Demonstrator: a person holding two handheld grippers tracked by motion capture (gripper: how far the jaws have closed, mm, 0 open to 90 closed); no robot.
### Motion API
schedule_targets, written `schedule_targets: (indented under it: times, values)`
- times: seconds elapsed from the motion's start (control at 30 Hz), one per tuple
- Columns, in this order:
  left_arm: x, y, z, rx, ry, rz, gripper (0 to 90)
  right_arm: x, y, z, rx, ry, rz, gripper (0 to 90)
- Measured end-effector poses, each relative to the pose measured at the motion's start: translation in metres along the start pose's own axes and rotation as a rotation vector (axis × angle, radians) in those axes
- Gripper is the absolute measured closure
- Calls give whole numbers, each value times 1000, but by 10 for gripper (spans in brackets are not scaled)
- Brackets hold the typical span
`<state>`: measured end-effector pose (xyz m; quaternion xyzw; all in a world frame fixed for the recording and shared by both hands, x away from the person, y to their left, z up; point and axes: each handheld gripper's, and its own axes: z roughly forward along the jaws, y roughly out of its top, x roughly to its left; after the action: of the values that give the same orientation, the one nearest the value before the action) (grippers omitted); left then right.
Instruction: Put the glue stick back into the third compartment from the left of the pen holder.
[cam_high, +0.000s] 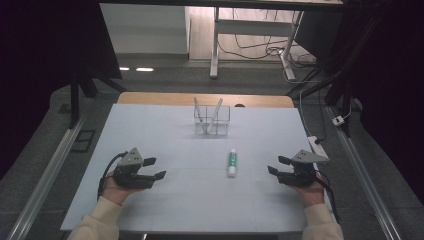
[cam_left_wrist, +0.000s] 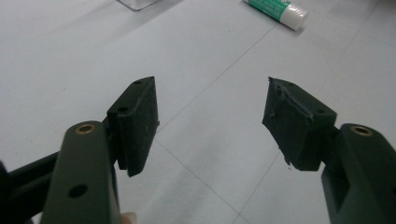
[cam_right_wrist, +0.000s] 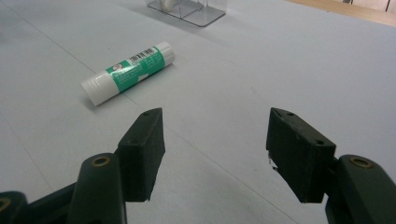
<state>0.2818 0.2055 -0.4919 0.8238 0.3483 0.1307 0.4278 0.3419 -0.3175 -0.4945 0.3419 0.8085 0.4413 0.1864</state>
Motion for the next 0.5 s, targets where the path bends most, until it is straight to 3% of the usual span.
schedule_targets:
  times: [0.5]
  values:
    - [3, -4, 0, 7, 0, -5, 353, 14, 17, 3, 50, 6, -3, 371]
